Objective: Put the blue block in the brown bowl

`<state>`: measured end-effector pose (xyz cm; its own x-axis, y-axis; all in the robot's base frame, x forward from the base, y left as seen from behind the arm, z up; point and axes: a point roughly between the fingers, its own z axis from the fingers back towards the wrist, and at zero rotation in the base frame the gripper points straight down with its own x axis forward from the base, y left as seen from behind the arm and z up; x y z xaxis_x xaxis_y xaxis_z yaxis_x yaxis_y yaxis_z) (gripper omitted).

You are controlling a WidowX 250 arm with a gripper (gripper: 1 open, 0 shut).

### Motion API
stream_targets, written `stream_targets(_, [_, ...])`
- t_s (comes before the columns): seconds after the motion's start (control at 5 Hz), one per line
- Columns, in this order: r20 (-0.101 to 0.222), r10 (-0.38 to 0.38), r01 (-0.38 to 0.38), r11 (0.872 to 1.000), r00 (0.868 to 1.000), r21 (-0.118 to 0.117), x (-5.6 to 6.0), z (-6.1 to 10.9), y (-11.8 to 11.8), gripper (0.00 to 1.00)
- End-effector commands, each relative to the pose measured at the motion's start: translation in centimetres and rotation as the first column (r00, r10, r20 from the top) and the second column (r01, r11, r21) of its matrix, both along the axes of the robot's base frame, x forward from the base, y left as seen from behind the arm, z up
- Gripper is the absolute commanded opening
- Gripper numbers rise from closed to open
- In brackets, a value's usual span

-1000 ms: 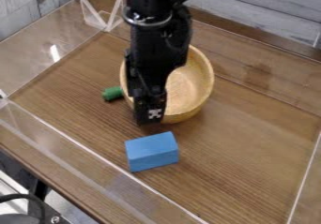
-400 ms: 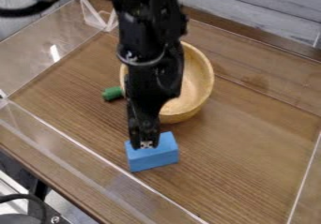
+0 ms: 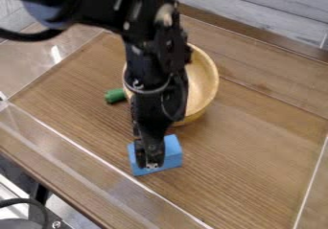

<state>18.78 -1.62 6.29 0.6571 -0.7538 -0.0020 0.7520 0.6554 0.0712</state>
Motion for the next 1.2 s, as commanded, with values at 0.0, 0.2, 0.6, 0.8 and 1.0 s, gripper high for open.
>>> stream_targets(0.0, [0.042, -0.005, 0.005, 1.000, 0.999, -0.002, 0.9, -0.3, -0.2, 1.00])
stream_targets(0.2, [0.045, 0.002, -0.002, 1.000, 0.999, -0.002, 1.1, -0.8, -0.1, 1.00])
stream_targets(0.6, [0.051, 0.015, -0.014, 1.000, 0.999, -0.007, 1.3, -1.7, 0.1, 1.00])
stream_targets(0.8, [0.052, 0.020, -0.020, 1.000, 0.998, -0.012, 1.3, -2.0, 0.1, 1.00])
stream_targets(1.0, [0.055, 0.027, -0.027, 0.999, 0.998, -0.018, 1.3, -2.2, 0.2, 1.00])
